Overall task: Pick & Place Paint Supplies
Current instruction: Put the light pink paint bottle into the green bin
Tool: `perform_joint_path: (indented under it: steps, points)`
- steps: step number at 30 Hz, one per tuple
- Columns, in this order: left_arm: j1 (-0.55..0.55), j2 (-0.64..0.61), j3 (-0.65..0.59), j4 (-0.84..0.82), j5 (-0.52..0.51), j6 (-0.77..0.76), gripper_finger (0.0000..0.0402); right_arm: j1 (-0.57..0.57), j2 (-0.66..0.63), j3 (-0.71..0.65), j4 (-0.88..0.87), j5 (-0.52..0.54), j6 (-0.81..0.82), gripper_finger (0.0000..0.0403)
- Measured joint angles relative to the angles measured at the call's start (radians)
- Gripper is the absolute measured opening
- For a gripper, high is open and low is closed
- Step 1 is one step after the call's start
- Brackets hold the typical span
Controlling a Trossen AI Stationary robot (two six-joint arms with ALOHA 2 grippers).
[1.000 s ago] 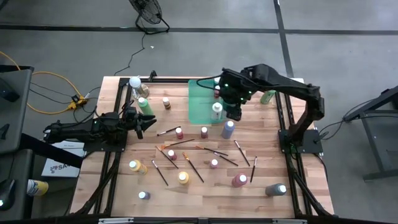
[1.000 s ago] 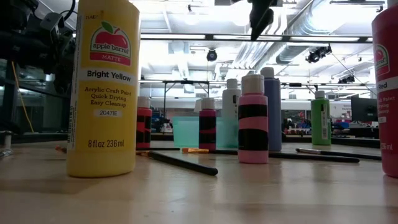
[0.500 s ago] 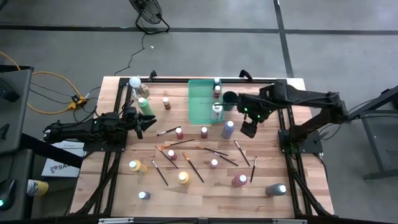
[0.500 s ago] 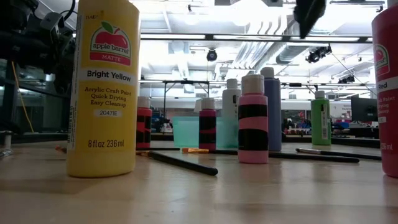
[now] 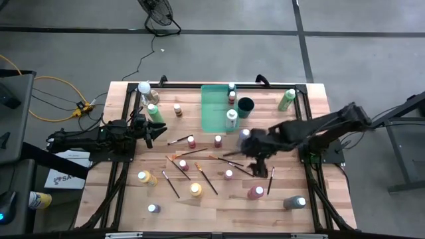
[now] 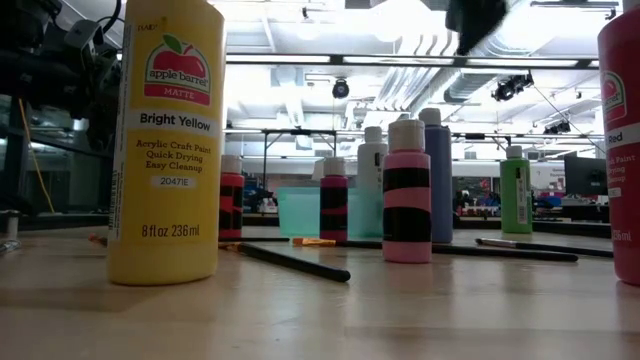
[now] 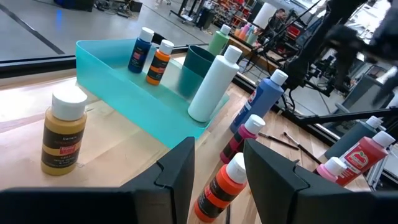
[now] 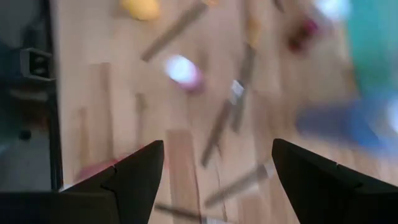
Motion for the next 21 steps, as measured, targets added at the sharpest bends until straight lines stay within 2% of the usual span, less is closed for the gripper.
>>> perform_joint_path:
  steps: [7, 12, 15, 21]
  points:
    - [0.000, 0.000, 0.000, 0.009, 0.000, 0.000, 0.0136, 0.028, 0.135, -0.005, 0.212, 0.005, -0.148, 0.0293]
    - [0.000, 0.000, -0.001, 0.019, 0.000, 0.000, 0.0136, 0.028, 0.220, -0.005, 0.269, 0.005, -0.189, 0.0293]
    - [0.000, 0.000, -0.001, 0.020, 0.000, 0.000, 0.0136, 0.033, 0.254, -0.005, 0.274, 0.005, -0.183, 0.0293]
    - [0.000, 0.000, 0.000, 0.020, 0.000, 0.000, 0.0136, 0.060, 0.270, -0.005, 0.271, 0.035, -0.064, 0.0293]
